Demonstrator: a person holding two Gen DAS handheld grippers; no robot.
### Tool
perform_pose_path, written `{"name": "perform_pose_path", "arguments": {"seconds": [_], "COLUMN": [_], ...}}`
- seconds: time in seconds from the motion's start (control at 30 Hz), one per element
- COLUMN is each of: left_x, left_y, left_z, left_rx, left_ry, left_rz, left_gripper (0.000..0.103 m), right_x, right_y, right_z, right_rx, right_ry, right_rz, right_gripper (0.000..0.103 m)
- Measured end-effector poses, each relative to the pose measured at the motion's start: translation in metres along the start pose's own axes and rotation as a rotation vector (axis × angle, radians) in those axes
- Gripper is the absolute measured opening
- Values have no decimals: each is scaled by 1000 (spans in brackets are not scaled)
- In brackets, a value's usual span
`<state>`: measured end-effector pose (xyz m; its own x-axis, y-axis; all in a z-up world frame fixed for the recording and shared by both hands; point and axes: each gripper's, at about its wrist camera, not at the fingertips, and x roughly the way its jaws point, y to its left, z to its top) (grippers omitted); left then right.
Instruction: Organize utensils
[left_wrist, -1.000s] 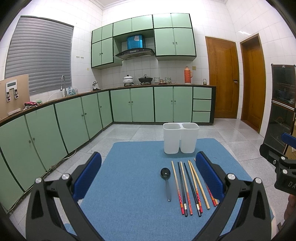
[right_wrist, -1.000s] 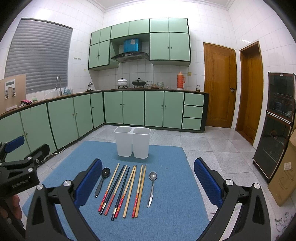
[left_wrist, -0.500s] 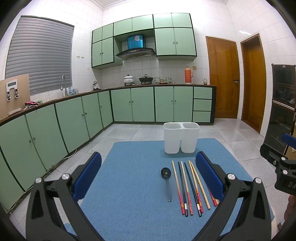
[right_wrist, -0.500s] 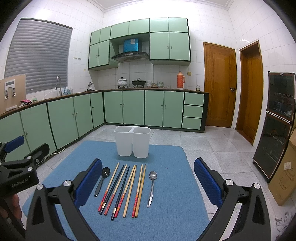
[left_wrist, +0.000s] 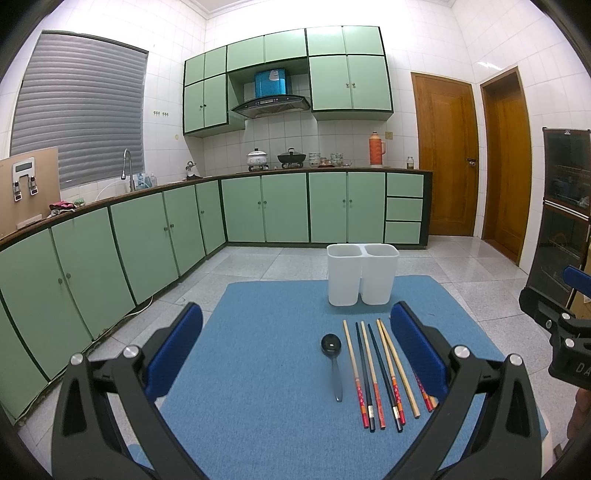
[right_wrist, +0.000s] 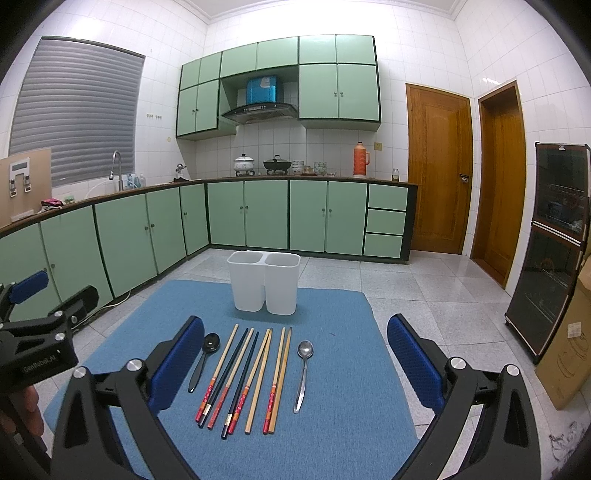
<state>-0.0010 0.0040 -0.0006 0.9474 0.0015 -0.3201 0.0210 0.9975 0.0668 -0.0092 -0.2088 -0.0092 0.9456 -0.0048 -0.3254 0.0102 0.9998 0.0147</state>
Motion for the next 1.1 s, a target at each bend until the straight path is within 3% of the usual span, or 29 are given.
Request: {"name": "perform_pose_path", "arguments": {"seconds": [0.43,0.8,1.0,1.1], "left_x": [4,23,66,96], "left_y": [4,3,12,18], "left_z": [-2,-7,-23,-33], "left_rx": [-2,5,10,4], "left_ry": [9,62,195,287], "left_rz": [2,4,15,16], "left_gripper": [98,98,98,98], "right_x": [2,30,66,90], "right_y": [1,0,-18,-25], "right_z": [2,-10,-21,-26], "right_rx": [-1,-2,16,25], "right_ry": [9,60,157,214], "right_rz": [-2,-2,-15,-18], "right_gripper": [97,97,96,90]}}
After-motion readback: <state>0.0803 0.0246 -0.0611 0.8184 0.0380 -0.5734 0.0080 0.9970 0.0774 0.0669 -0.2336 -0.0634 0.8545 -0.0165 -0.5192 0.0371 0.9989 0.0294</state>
